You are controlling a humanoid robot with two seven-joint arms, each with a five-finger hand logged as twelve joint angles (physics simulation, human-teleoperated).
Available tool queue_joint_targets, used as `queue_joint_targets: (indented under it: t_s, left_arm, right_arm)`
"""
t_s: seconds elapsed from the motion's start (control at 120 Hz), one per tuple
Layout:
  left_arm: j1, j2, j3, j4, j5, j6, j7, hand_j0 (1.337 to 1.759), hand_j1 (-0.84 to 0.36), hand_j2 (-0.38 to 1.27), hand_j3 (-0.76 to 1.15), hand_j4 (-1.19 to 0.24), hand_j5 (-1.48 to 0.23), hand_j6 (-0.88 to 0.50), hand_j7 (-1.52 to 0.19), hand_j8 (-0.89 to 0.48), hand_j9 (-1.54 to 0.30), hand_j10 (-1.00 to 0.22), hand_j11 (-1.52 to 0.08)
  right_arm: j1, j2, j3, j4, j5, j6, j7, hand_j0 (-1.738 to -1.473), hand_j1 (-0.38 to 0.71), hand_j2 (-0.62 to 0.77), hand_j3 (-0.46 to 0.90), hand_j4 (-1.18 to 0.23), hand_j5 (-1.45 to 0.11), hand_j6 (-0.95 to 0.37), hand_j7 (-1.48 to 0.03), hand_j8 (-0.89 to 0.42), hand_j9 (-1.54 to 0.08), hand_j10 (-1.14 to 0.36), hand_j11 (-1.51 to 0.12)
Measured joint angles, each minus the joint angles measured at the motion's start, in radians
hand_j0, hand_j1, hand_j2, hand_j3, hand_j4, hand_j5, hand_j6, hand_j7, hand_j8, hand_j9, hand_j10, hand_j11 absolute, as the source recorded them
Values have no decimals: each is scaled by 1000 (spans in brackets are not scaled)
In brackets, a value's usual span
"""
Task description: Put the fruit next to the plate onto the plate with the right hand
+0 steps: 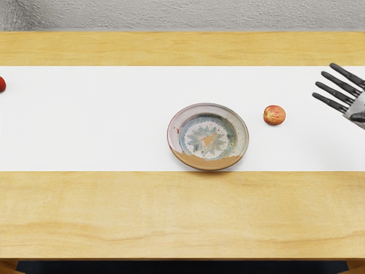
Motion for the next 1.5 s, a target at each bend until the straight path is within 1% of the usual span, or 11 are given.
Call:
queue_joint_targets:
  t_s: [0.158, 0.233, 0.317, 0.425, 0.575, 0.733, 0.85, 1.008, 1.267, 1.367, 1.5]
  left_arm:
    - [0, 0, 0, 0, 0, 0, 0, 1658, 339, 2, 0, -9, -11, -9, -11, -9, -11, -9, -11]
    - [0, 0, 0, 0, 0, 0, 0, 1658, 339, 2, 0, -9, -11, -9, -11, -9, -11, -9, -11]
    - [0, 0, 0, 0, 0, 0, 0, 1658, 339, 2, 0, -9, -11, -9, -11, -9, -11, -9, -11]
    - [0, 0, 0, 0, 0, 0, 0, 1658, 339, 2, 0, -9, -11, -9, -11, -9, -11, -9, -11]
    - [0, 0, 0, 0, 0, 0, 0, 1658, 339, 2, 0, -9, -11, -9, -11, -9, -11, -9, -11]
    - [0, 0, 0, 0, 0, 0, 0, 1658, 339, 2, 0, -9, -11, -9, -11, -9, -11, -9, -11]
    - [0, 0, 0, 0, 0, 0, 0, 1658, 339, 2, 0, -9, -11, -9, -11, -9, -11, -9, -11]
    - [0, 0, 0, 0, 0, 0, 0, 1658, 339, 2, 0, -9, -11, -9, -11, -9, -11, -9, -11]
    - [0, 0, 0, 0, 0, 0, 0, 1658, 339, 2, 0, -9, -11, -9, -11, -9, -11, -9, -11]
    - [0, 0, 0, 0, 0, 0, 0, 1658, 339, 2, 0, -9, -11, -9, -11, -9, -11, -9, -11]
    - [0, 0, 0, 0, 0, 0, 0, 1658, 339, 2, 0, -9, -11, -9, -11, -9, -11, -9, -11]
  right_arm:
    - [8, -3, -15, 4, -2, 0, 0, -1658, -323, -3, 0, -21, -29, -20, -29, -20, -29, -21, -29]
    - [98, -6, -55, 13, -66, 0, 0, -1658, -321, -3, 0, -23, -32, -22, -32, -22, -32, -23, -32]
    - [191, -9, -81, 52, -233, 0, 0, -1658, -287, -9, 0, -51, -68, -50, -68, -50, -68, -51, -68]
    - [261, -3, -132, 194, -546, 0, 0, -1658, -246, -16, 0, -85, -112, -84, -112, -84, -112, -85, -112]
    - [443, -11, -489, 282, -960, -166, 0, -1658, -227, -20, 0, -102, -133, -102, -133, -102, -133, -102, -133]
    - [523, -42, -694, 298, -1223, -368, 0, -1658, -243, -17, 0, -90, -116, -90, -115, -90, -116, -89, -116]
    - [557, -20, -785, 254, -1283, -418, 0, -1658, -271, -12, 0, -67, -86, -68, -86, -68, -86, -67, -86]
    - [667, -7, -998, 177, -1341, -560, 0, -1658, -285, -9, 0, -57, -71, -58, -71, -57, -71, -56, -71]
    - [711, 88, -1155, -9, -1356, -709, 0, -1658, -282, -9, 0, -60, -75, -62, -74, -61, -75, -59, -74]
    - [720, 117, -1173, -55, -1356, -725, 0, -1658, -226, -19, 0, -107, -135, -109, -135, -108, -135, -106, -135]
    - [724, 130, -1181, -73, -1353, -732, 0, -1658, -84, -42, 0, -226, -290, -228, -289, -227, -290, -225, -290]
